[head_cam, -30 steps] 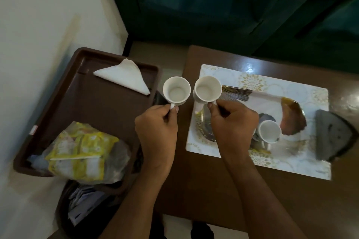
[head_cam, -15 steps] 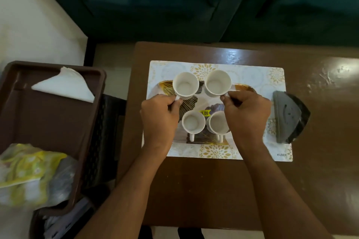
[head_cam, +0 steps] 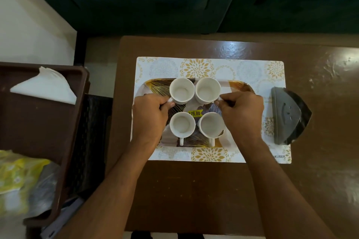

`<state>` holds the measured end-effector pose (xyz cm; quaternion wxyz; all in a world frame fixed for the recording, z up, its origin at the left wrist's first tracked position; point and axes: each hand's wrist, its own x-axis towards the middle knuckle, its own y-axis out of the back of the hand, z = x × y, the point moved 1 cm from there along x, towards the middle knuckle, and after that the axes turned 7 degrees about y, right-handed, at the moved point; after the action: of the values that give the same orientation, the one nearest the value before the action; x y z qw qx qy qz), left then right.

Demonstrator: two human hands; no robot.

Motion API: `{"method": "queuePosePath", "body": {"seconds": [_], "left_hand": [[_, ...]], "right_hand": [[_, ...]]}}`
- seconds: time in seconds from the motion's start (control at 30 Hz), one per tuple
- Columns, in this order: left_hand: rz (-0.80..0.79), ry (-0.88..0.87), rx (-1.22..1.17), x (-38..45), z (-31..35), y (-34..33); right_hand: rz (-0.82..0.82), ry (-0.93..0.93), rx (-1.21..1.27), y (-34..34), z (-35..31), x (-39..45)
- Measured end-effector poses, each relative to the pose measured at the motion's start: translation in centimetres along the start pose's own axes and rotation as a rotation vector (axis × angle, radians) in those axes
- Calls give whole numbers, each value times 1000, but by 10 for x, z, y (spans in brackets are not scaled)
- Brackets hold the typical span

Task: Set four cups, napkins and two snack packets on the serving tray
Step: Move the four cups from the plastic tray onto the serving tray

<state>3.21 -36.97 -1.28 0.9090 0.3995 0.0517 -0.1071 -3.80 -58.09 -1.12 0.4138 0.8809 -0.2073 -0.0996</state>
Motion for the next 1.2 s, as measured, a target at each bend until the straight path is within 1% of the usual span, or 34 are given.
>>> {"method": "queuePosePath", "body": {"seconds": [0.27, 0.33, 0.4, 0.47, 0.53, 0.6, 0.67, 0.77, 0.93, 1.03, 1.1, 1.2], "left_hand": [[19, 59, 42, 1, 3, 2], [2, 101, 34, 0, 8, 5], [39, 149, 59, 0, 16, 9], [119, 138, 115, 1, 25, 11], [157, 100, 168, 2, 37, 9], [131, 68, 213, 5, 47, 3], [84, 39, 268, 8, 53, -4], [26, 9, 365, 11, 54, -10], [32, -33, 393, 13, 50, -12], [-24, -63, 407, 13, 49, -11], [-76, -79, 414, 12, 50, -10], [-114, -109, 371, 9, 51, -8]], "right_hand": [[-52, -36, -81, 5, 1, 3], [-91, -58, -87, 7, -2, 6], [-116, -110, -106, 11, -8, 6], [-62, -96, -174, 18, -16, 7], [9, -31, -242, 25, -27, 9], [-10, 18, -298, 22, -39, 12], [-88, 51, -370, 12, -47, 14], [-179, 44, -434, 1, -52, 17], [-197, 58, -407, 1, -50, 20], [-242, 94, -408, -1, -50, 19], [-238, 118, -394, -1, -50, 18], [-241, 129, -317, 0, -51, 15]]}}
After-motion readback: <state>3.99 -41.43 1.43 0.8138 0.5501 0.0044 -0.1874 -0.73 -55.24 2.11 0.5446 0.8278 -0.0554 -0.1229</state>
